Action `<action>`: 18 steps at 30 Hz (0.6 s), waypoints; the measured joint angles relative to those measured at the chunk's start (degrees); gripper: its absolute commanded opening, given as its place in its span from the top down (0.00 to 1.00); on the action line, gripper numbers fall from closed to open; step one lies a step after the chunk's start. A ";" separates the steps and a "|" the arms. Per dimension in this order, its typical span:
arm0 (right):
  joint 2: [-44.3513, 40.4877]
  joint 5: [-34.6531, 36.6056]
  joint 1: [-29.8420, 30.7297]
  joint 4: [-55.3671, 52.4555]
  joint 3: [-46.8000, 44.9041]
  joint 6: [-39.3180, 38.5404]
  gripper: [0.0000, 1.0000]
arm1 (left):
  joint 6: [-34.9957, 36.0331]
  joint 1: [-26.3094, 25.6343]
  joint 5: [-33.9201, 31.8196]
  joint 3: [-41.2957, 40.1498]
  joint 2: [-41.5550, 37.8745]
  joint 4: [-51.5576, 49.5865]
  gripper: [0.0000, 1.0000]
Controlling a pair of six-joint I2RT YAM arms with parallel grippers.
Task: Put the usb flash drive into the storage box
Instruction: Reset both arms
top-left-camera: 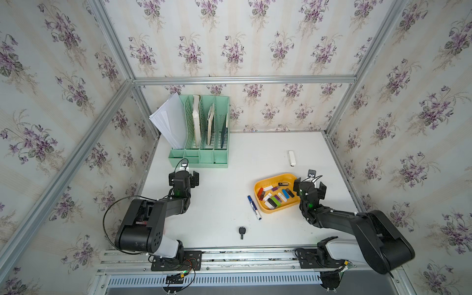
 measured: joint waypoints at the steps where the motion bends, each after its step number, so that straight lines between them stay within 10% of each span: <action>1: 2.73 -1.75 -1.05 5.25 0.04 -2.27 0.00 | -0.02 0.00 0.63 0.00 0.00 0.04 0.01; 7: 8.28 -15.47 -13.88 29.35 -8.11 -1.66 0.00 | -0.09 0.13 1.20 0.00 0.00 0.02 0.01; 18: 7.50 -24.28 -12.02 32.85 -4.44 -2.84 0.00 | -0.17 0.17 1.40 0.00 0.02 0.04 0.01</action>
